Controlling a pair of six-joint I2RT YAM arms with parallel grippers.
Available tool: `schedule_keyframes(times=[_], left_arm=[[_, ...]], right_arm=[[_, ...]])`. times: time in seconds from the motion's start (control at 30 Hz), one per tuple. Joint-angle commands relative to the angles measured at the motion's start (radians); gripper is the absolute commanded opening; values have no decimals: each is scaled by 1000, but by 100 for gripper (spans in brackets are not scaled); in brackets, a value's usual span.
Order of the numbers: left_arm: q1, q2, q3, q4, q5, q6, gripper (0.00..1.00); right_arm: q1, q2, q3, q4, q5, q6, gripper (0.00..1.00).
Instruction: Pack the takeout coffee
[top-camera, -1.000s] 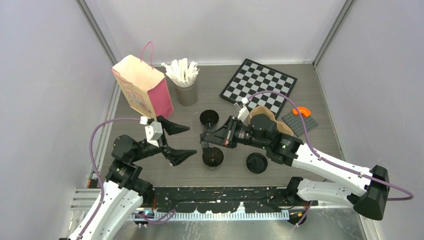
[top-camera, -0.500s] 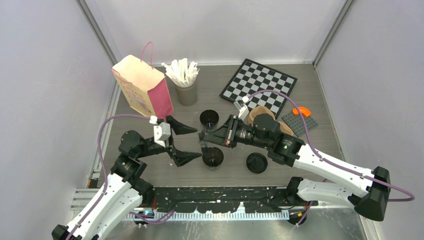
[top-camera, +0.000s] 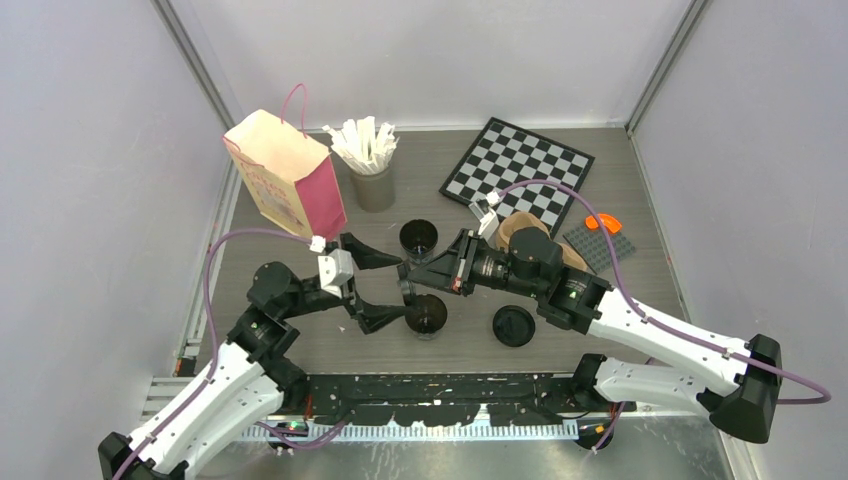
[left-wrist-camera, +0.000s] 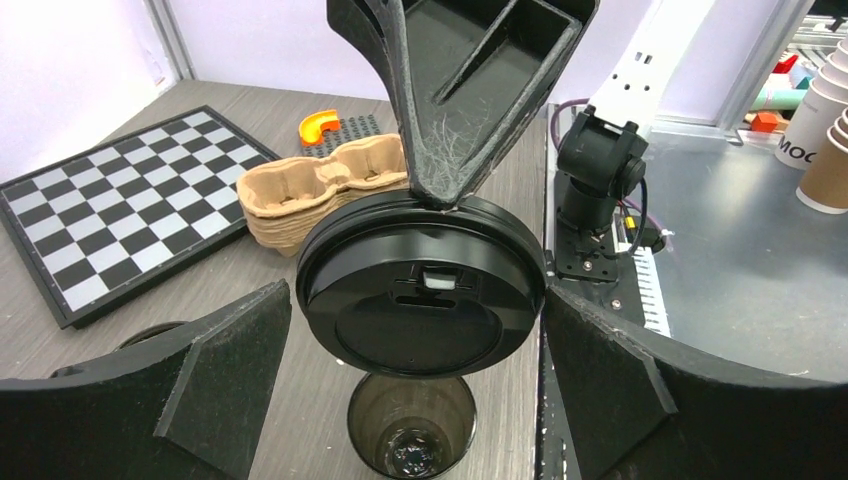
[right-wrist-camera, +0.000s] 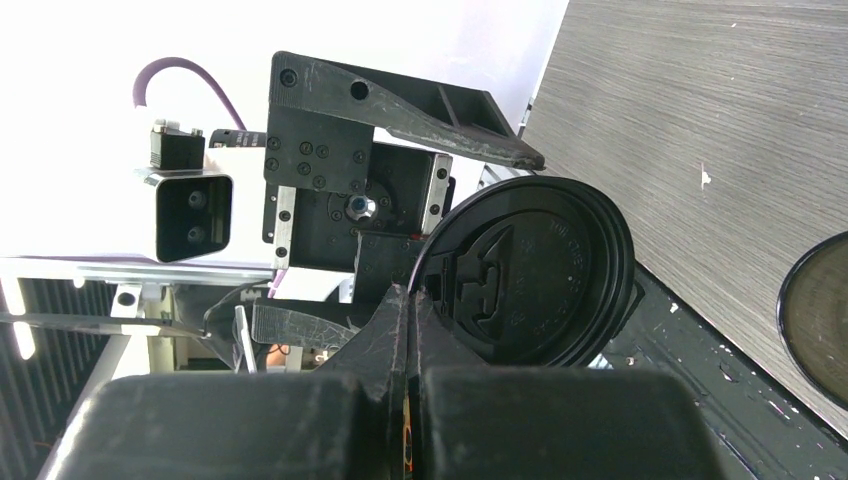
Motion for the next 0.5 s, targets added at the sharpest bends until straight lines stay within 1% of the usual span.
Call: schedule_keyframes(times=[0.0,0.2,0.33,0.4,0.47], left_arm=[[-11,2,-8,70,-43,31,98],[-12,0,-9,70,-50,39,88],[-13,-12,-15,67,-58,36,83],[-13,-18,-8,41,-61,38,82],[-13,-31,1,1,-62,43,79]], right_arm=[[6,-22,39,53,3,4,0],[6,-31,29,47,11,1,0],[6,-46,20,24,36,-11,0],[6,-53,13,15,52,-15,0],[6,-60,7,5,58,-18,0]])
